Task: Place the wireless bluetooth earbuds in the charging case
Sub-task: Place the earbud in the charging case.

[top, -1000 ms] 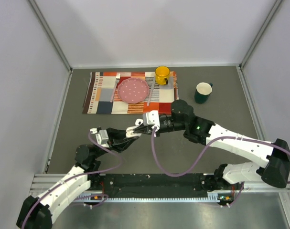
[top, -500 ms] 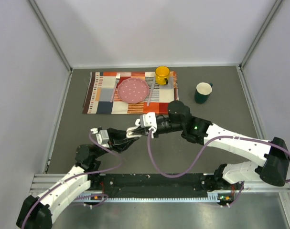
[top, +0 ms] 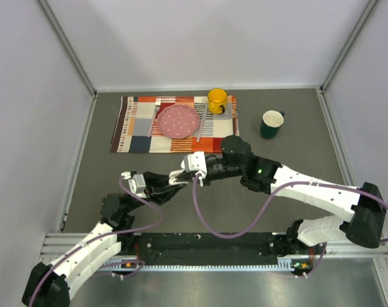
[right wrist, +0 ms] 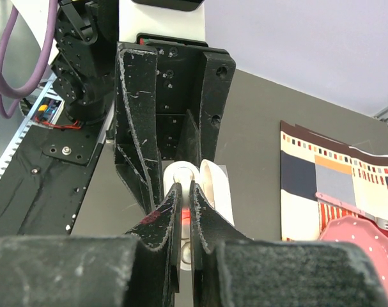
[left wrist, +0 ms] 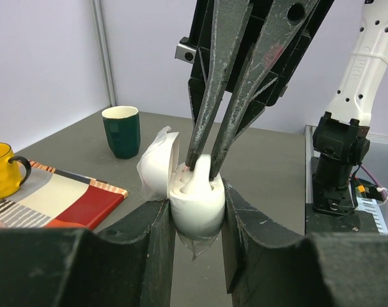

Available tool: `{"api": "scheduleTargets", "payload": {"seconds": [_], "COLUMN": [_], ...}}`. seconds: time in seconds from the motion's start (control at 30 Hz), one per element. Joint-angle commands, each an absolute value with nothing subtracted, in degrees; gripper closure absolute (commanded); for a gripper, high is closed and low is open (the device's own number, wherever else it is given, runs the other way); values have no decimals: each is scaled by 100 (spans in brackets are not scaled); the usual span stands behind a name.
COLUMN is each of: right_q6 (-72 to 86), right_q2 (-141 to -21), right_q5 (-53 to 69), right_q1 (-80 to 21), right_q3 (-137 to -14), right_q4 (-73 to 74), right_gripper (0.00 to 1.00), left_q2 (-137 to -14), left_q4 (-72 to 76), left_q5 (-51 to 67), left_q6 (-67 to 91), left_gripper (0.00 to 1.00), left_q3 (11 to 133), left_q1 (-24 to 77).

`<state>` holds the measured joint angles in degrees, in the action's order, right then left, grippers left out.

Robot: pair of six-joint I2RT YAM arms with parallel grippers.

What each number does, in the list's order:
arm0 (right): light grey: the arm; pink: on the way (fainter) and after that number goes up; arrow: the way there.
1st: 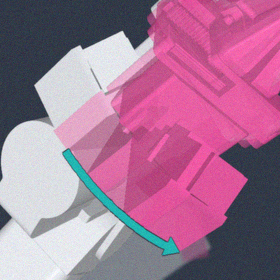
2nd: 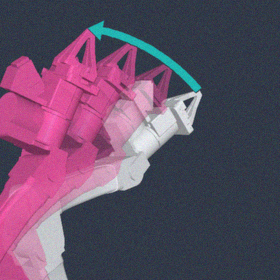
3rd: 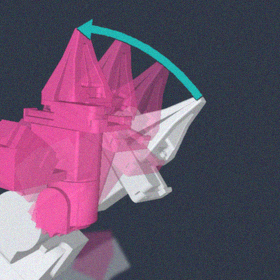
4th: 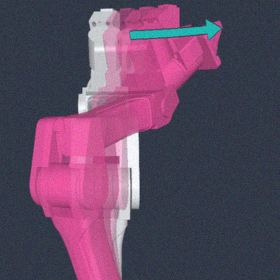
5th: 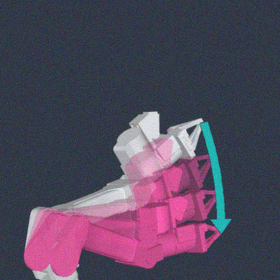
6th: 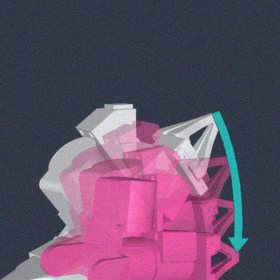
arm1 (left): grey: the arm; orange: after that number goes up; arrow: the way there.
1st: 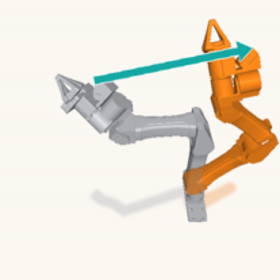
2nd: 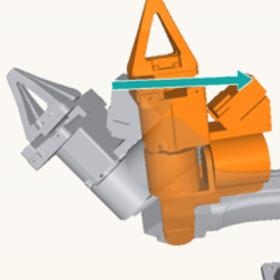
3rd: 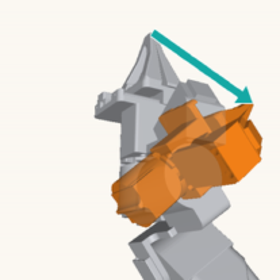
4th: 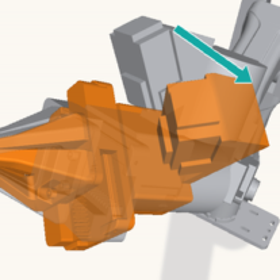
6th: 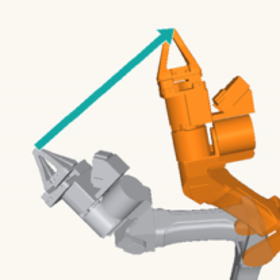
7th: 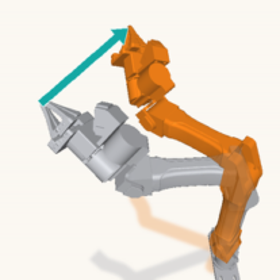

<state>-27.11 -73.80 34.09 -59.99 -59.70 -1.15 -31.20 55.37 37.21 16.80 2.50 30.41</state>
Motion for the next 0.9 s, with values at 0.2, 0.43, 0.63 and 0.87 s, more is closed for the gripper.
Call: {"api": "scheduleTargets", "payload": {"seconds": [0.2,0.43,0.63,0.87], "right_q6": [-2856,-2865,-2795,-2663], "right_q2": [-7418,-7295,-7145,-7409], "right_q5": [3006,2865,2935,3207], "right_q1": [-6135,-6152,-6152,-6144], "right_q3": [-6275,-6249,-6135,-6407], "right_q4": [202,62,-281,228], "right_gripper": [89,81,91,100], "left_q2": [-2953,-2918,-2900,-2883], "left_q4": [5801,5766,5739,5731], "left_q5": [3612,3595,3595,3586], "left_q6": [1661,1661,1661,1661], "left_gripper": [100,100,100,100], "left_q3": [-167,-158,-158,-150], "left_q1": [3015,3015,3015,3015]}}
